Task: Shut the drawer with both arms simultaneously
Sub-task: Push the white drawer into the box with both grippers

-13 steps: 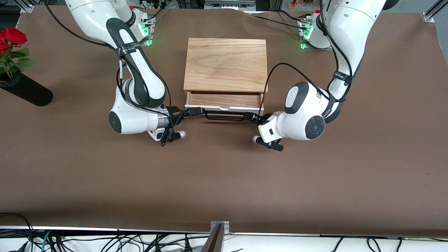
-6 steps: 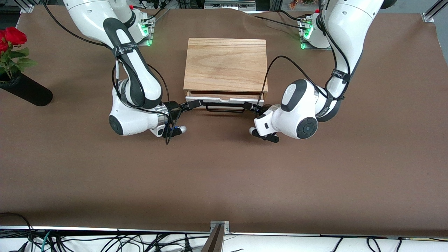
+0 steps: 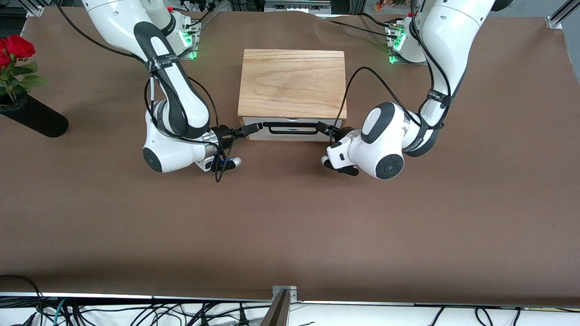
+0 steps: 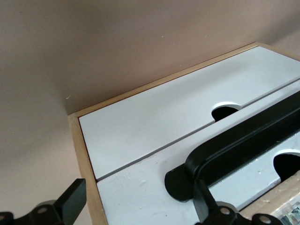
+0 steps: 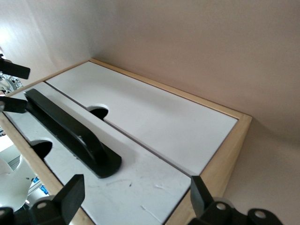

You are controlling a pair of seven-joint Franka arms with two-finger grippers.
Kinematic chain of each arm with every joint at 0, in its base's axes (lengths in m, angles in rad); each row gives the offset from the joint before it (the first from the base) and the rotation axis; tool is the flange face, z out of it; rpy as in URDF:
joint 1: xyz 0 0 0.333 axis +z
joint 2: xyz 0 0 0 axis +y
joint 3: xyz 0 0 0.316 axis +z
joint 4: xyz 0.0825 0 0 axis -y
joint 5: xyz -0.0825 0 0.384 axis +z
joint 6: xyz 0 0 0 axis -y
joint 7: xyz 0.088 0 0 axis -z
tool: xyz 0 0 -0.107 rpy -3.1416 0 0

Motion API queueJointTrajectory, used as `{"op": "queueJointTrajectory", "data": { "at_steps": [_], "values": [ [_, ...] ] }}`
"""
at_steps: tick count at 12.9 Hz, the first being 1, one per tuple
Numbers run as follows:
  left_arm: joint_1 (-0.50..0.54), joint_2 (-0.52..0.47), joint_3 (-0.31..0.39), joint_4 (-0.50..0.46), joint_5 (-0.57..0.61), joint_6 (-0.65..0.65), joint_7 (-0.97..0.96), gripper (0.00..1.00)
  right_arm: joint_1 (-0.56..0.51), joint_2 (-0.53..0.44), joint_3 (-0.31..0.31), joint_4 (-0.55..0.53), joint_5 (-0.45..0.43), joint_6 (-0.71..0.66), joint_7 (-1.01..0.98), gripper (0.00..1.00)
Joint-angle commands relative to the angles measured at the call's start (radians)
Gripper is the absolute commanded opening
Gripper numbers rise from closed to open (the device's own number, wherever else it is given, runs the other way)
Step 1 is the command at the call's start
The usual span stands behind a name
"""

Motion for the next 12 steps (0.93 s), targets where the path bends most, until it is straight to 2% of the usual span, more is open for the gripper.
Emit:
{"op": "queueJointTrajectory", "data": {
  "at_steps": [1, 3, 7, 12],
  "values": [
    [-0.006, -0.031, 0.006, -0.038, -0.007, -0.028, 0.002, 1.0, 0.006, -0.043, 0.008, -0.044, -0.003, -0.022, 0.014, 1.0],
    [-0.001, -0.033, 0.008, -0.026, -0.005, -0.028, 0.002, 1.0, 0.008, -0.05, 0.01, -0.045, -0.012, -0.039, 0.003, 1.0],
    [0.025, -0.034, 0.023, 0.023, -0.001, -0.026, 0.009, 1.0, 0.029, -0.052, 0.016, -0.045, -0.094, -0.037, 0.001, 1.0],
    [0.109, -0.047, 0.037, 0.132, 0.102, -0.024, 0.005, 1.0, 0.034, -0.056, 0.008, -0.025, -0.105, -0.039, 0.007, 1.0]
  ]
}}
